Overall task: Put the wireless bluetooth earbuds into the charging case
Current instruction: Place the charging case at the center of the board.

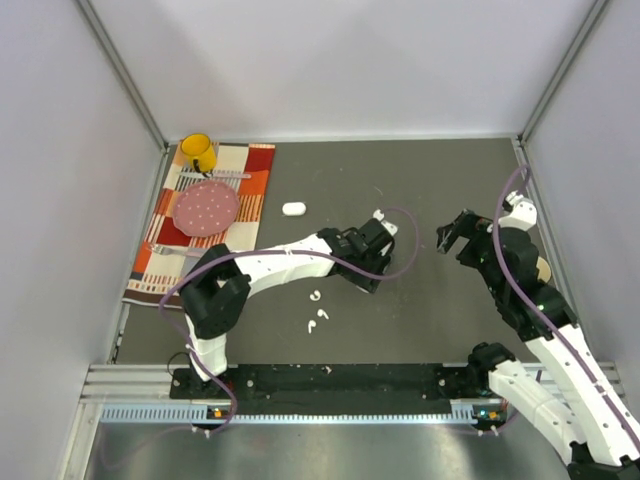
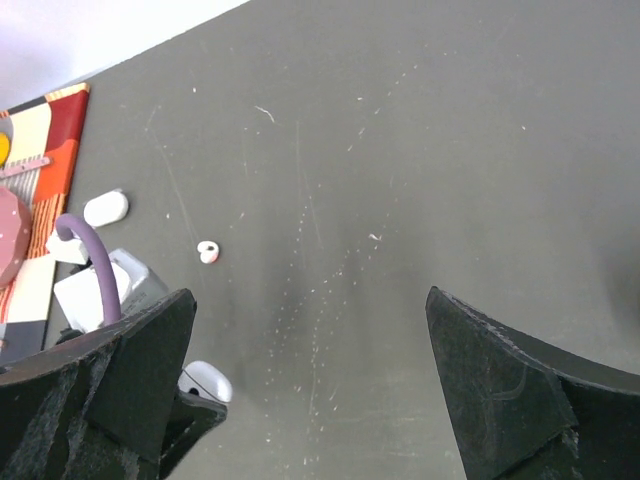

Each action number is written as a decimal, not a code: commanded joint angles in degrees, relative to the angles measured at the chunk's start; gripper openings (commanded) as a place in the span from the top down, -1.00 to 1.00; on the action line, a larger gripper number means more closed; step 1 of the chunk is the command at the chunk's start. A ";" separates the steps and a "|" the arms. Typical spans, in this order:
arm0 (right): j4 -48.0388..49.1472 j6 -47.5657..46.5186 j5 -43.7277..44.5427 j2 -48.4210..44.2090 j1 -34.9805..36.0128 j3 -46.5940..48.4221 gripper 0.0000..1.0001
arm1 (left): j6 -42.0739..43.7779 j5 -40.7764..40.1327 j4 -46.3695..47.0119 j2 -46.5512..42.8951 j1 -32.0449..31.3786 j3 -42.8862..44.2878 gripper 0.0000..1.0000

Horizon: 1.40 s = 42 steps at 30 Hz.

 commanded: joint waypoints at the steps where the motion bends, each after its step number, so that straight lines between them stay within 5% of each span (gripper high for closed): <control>1: -0.52 2.15 -0.15 -2.47 -0.44 -0.74 -0.98 | -1.01 -1.75 3.40 -1.42 -0.88 -1.10 0.44; 11: -1.31 2.24 1.60 -4.32 -0.35 -1.62 -0.98 | -2.67 0.18 6.20 0.86 -2.64 -5.32 0.30; 34: -2.28 0.21 1.87 -4.67 -0.35 -0.83 -0.98 | -5.93 2.47 7.35 1.12 -3.17 -6.73 -0.41; 42: -2.63 -0.05 1.52 -4.68 -0.35 -1.00 -0.98 | -2.51 3.61 7.35 0.51 -3.17 -6.47 -0.42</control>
